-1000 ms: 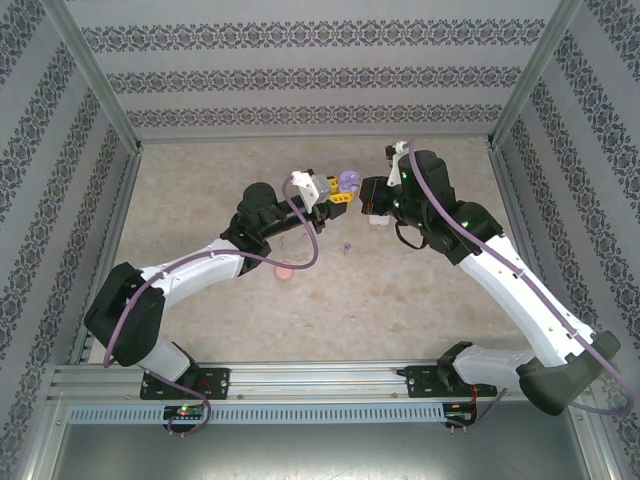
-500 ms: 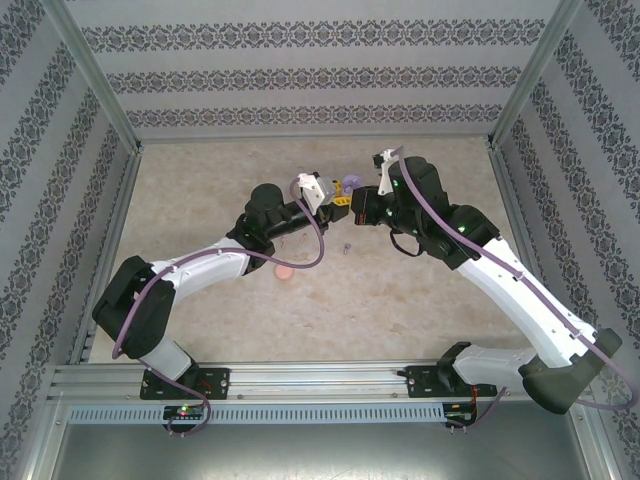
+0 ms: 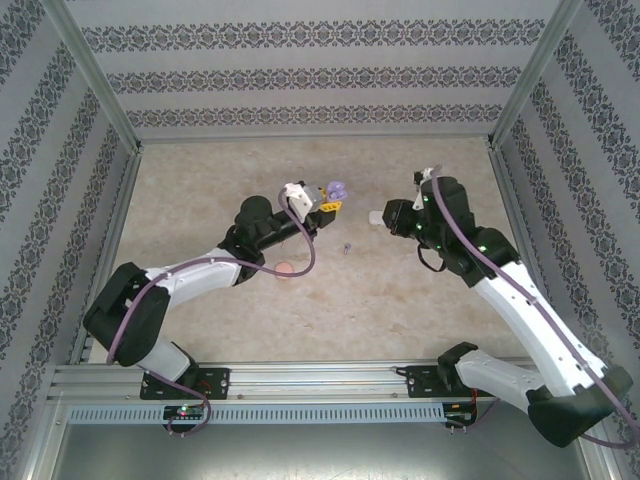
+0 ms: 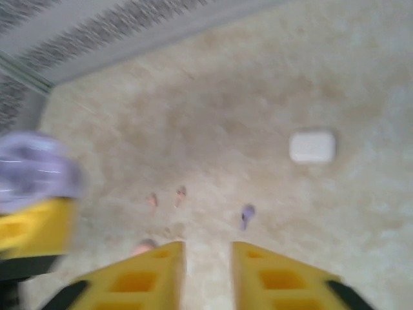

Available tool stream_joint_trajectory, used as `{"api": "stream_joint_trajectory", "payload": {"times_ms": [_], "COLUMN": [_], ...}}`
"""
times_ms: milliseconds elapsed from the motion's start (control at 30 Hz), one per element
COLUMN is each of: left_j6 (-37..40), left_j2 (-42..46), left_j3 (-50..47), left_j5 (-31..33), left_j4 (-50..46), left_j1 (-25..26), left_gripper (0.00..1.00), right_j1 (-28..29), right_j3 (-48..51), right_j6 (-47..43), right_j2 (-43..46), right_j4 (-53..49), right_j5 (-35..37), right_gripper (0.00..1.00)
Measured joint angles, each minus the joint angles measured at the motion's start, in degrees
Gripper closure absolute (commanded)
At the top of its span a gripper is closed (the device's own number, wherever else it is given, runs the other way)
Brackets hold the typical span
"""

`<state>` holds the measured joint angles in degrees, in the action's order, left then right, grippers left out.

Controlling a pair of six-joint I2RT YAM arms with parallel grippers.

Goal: Insert the wireless bluetooth earbuds into the charging case

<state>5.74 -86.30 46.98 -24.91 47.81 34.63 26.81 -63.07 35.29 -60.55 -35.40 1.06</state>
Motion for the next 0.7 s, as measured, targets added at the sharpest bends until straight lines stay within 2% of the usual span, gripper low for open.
{"api": "stream_joint_trajectory", "payload": {"times_ms": [100,233,367,533,700], "left_j6": [-0.4,-1.3,-2.0,-3.2,-3.9], "left_j2": [4.0,9.0,11.8,13.7,16.0], "left_j3": [-3.0,-6.4,-8.9,-11.3,-12.9], "left_j5": [1.8,4.0,6.2,8.3,9.3], "left_j4": [1.5,3.2,4.5,5.5,5.9], "left_j1": [-0.9,-1.2,-1.4,-2.0,-2.6], "left_gripper": [1.00,1.00,1.00,1.00,1.00], "right_j1": [-0.1,0.0,1.1,2.7,4.7], "right_j3": [3.5,4.3,1.8,-7.0,-13.6], "right_j6": [0.7,2.6,5.9,10.7,13.1], "right_j2": [-5.0,-13.9,-23.1,-36.3,-45.1], "right_j4": [0.7,2.6,3.1,2.6,0.9], "right_j5": [-0.1,-0.3,0.3,1.3,2.8], "right_gripper": [0.43,0.38,0.37,0.39,0.44]}}
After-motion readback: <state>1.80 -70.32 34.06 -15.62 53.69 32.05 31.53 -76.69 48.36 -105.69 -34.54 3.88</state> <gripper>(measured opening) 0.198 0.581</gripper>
